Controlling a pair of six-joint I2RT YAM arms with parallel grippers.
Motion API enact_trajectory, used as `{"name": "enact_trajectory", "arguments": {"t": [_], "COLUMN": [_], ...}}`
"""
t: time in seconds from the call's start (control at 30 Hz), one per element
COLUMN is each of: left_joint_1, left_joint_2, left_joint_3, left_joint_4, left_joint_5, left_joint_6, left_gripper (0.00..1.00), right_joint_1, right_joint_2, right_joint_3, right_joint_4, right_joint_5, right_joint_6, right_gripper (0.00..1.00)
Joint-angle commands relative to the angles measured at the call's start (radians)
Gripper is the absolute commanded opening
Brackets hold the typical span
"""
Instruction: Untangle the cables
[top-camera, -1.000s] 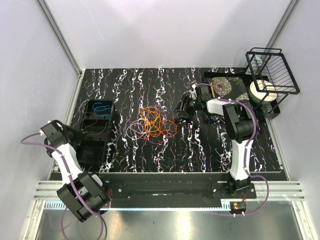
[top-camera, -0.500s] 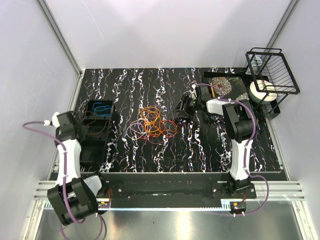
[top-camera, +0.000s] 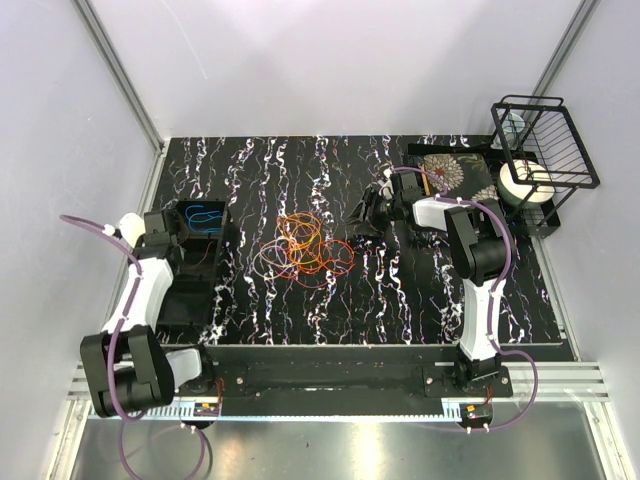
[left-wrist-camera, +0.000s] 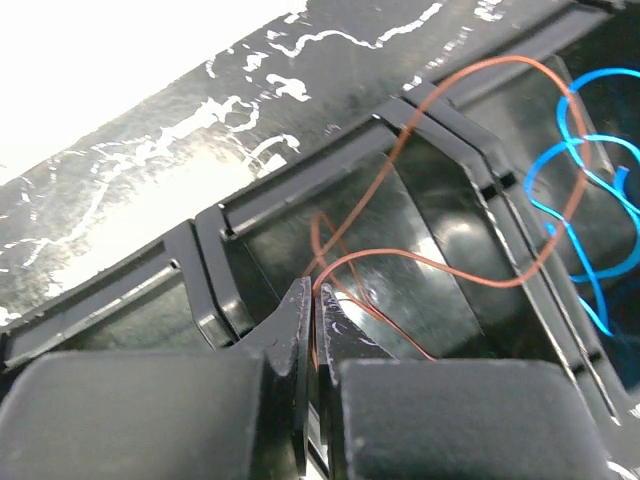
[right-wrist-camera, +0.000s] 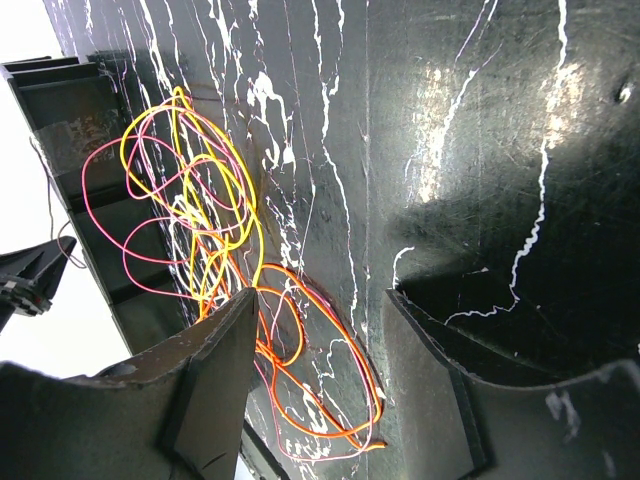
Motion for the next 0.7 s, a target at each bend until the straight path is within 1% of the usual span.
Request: {"name": "enact_trajectory", "arguments": {"t": [0.0,0.13,0.2,0.3,0.43,0.6,0.67], "left_joint_1": [-0.038,-0.085,-0.096,-0.102,-0.105,-0.104,-0.105], "left_joint_2": [0.039,0.074,0.096,0.152,0.168,0.152,0.162], "left_joint_3": [0.03,0.028,0.022,0.024,-0.005,-0.045,-0.039], "left_joint_4": [0.051,0.095,0.138,0.151,0.201,0.287,0.289], "left_joint_5": [-0.137,-0.233,-0.243,-0.261,-0.307,-0.3,-0.286], "left_joint_6": [-0.002,0.021,0.046,0.057,0.093,0.13,0.135], "left_gripper": [0.0,0.0,0.0,0.0,0.0,0.01,0.02], "right_joint_1": [-0.001,-0.001,-0.002,-0.001,-0.001,-0.001,-0.002], "right_joint_2": [0.036,0.039,0.041,0.045,0.05,0.059,0.062], "right_joint_3": [0.011,0.013,0.013,0.014,0.019,0.022,0.025], "right_joint_4": [-0.006,-0.005,-0.005,-0.005,-0.006,-0.006,-0.006], "right_joint_5": [0.006,0.006,0.006,0.006,0.006,0.007,0.006], "right_joint_6": [-0.008,-0.006,-0.008,-0.008,-0.006,-0.006,-0.005], "right_gripper": [0.59,0.59,0.59,0.59,0.59,0.59,0.59]}}
